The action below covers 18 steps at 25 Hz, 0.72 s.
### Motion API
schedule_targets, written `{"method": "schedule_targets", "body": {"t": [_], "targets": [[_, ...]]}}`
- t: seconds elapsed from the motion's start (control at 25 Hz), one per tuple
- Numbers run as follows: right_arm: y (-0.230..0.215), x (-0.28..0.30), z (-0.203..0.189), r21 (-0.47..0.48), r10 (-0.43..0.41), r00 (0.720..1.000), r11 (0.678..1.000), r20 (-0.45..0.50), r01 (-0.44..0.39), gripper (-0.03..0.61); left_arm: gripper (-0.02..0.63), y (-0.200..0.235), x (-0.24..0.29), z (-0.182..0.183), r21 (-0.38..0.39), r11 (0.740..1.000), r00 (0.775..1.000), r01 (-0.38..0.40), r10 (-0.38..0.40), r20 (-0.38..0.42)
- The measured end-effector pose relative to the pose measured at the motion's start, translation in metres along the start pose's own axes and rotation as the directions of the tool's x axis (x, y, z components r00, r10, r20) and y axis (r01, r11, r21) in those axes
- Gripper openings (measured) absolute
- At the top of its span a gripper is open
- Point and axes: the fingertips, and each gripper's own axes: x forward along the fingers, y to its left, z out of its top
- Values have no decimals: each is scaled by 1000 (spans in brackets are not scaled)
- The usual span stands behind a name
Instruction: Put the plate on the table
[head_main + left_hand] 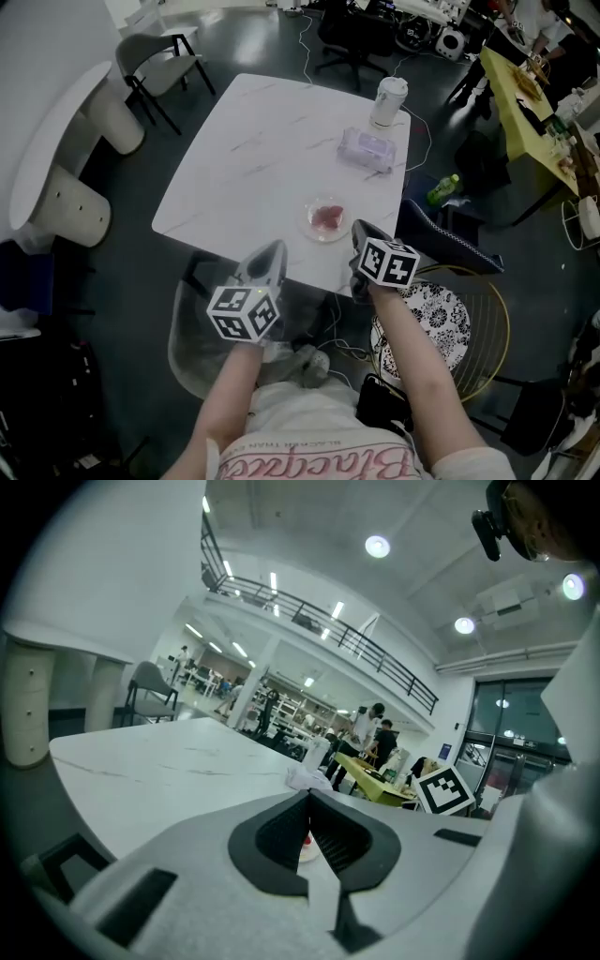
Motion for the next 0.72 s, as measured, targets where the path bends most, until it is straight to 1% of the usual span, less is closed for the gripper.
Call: {"method": "schedule_targets", "body": {"t": [0.12,0.24,0.4,0.48,0.6,0.72], "targets": [[19,-27,8,-11,47,998,999,43,-47,2,5,-18,-9,4,45,999,1000,29,-29,10],[37,-56,14,-37,93,992,995,80,-91,2,3,-35,-18,5,70,996,999,47,-48,18],[57,-94,21,-88,132,984,989,116,-122,2,3,-54,-32,6,107,992,998,60,-64,30],[66,-113,24,-96,153,979,985,136,-140,2,3,-65,-39,8,128,989,996,72,-78,42],[79,-143,28,-117,176,969,981,175,-157,2,3,-83,-50,15,169,981,992,92,-105,67],[94,-172,31,-145,201,957,974,211,-173,2,3,-101,-62,20,222,968,987,117,-138,82]]}}
